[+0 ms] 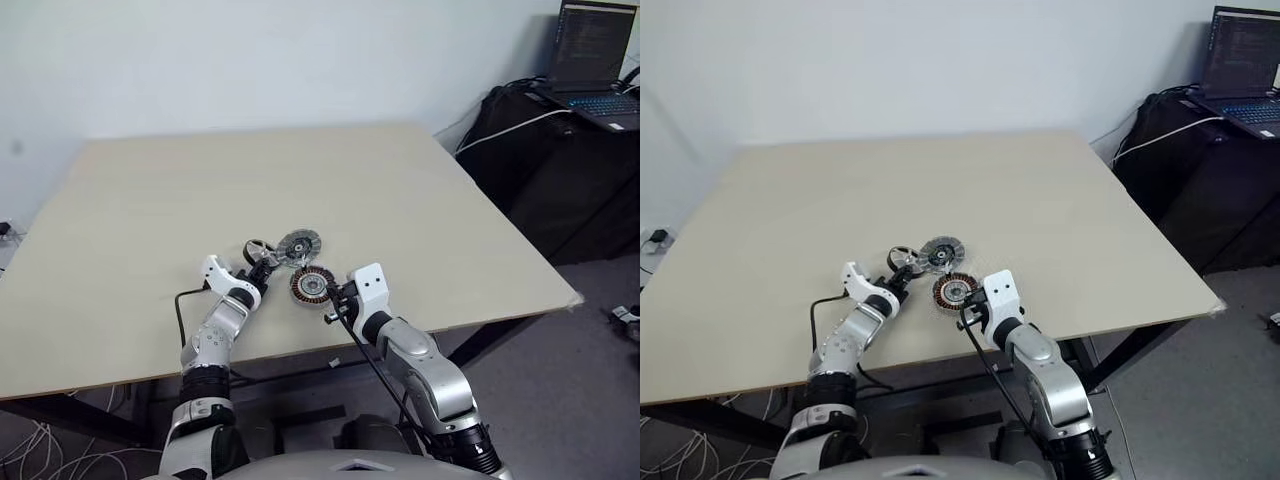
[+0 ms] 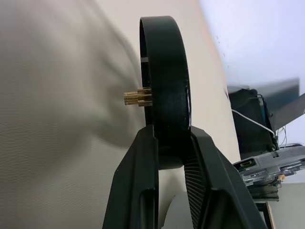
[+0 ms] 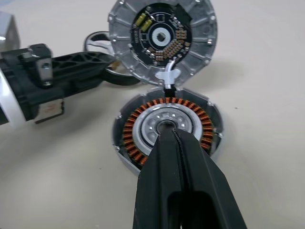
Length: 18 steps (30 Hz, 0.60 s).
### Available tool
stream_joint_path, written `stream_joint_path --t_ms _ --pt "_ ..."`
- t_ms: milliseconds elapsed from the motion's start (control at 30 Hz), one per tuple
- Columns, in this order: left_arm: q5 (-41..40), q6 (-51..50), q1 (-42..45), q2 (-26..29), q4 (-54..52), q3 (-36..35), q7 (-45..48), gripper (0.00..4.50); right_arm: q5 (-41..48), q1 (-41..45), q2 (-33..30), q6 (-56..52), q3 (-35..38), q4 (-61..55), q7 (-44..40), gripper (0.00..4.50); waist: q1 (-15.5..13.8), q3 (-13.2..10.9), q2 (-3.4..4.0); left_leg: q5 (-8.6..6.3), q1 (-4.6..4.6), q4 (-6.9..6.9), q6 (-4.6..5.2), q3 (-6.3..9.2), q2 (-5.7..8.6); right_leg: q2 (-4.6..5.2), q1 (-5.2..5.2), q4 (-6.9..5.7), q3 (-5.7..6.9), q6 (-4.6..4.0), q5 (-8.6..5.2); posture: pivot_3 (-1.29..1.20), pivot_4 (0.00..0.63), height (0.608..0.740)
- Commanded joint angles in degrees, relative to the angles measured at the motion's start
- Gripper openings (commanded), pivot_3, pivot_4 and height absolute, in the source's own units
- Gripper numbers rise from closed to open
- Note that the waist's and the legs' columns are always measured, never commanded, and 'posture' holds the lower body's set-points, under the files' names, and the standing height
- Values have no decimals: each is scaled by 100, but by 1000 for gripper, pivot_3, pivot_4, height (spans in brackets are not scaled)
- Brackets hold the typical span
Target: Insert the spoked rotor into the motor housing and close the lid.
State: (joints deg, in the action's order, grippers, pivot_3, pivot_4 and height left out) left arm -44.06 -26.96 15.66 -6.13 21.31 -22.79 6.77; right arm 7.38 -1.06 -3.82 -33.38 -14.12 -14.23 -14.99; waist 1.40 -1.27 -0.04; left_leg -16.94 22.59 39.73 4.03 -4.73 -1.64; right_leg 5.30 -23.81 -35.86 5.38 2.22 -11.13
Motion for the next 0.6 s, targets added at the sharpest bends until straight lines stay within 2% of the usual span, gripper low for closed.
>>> stream_joint_path --t_ms 33,333,467,600 --pt "-399 334 -321 -254 -611 -414 -54 431 75 20 20 9 76 -235 24 0 23 -2 -3 0 -1 -2 0 -1 -2 0 -1 0 0 -1 -1 0 0 740" --pt "-1712 323 -1264 -517 -2123 -424 962 431 73 57 9 -35 40 -179 -15 0 -81 -12 -14 -3 16 -7 1 -3 9 16 -44 2 2 -32 8 0 0 740" --pt "-2314 -140 -1499 -476 -2730 -16 1119 431 74 73 7 -54 27 -174 -31 0 -84 -17 -22 -3 21 -4 3 -3 10 18 -46 2 3 -8 -3 0 0 740" --pt "-2543 -547 -1511 -305 -2949 480 1051 431 81 49 -6 -67 28 -201 -42 0 -72 -17 -20 -2 19 -4 3 -4 9 12 -44 0 2 -8 -3 0 0 740"
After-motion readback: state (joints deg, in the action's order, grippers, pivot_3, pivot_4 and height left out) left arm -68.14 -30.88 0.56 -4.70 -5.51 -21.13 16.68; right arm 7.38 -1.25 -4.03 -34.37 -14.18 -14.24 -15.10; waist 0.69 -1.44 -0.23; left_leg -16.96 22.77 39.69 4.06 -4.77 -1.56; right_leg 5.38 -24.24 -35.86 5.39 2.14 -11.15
